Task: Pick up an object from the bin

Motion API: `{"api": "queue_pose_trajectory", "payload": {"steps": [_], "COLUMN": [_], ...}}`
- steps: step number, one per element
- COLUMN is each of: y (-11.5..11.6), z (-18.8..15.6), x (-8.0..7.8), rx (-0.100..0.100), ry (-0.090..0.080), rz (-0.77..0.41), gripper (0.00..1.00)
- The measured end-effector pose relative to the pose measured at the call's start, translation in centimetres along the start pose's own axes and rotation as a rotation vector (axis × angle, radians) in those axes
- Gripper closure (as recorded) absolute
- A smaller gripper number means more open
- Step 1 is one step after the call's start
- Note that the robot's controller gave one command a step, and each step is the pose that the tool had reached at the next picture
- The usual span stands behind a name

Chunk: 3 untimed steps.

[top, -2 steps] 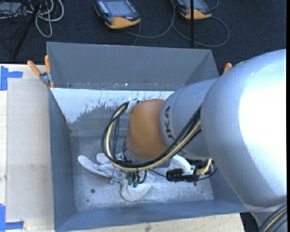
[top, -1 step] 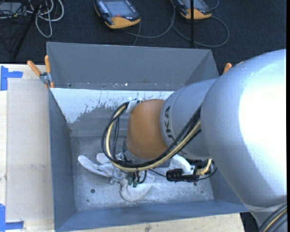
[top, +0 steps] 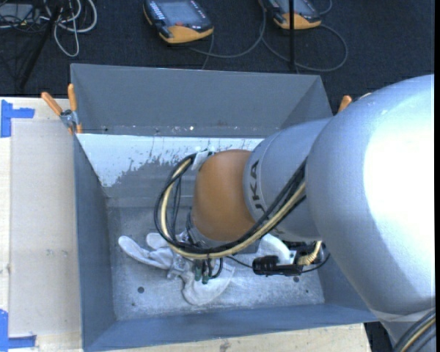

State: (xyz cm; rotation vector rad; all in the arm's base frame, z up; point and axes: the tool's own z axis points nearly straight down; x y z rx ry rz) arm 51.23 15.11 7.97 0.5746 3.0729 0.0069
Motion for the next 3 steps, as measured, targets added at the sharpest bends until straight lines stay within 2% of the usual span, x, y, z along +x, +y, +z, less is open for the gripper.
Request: {"api": "queue_pose_trajectory", "payload": {"steps": [1,2,3], "y": [-0.1,-0.1,-0.1], "z": [-0.7,-2.5,-3.6], "x": [0.2,0.3,0.1], "rx": [0.007,0.009,0.007], "ry": [0.013,0.018,0.015], "rz": [0.0,-0.001,-0.001], "gripper": [1.0,1.0,1.0]}}
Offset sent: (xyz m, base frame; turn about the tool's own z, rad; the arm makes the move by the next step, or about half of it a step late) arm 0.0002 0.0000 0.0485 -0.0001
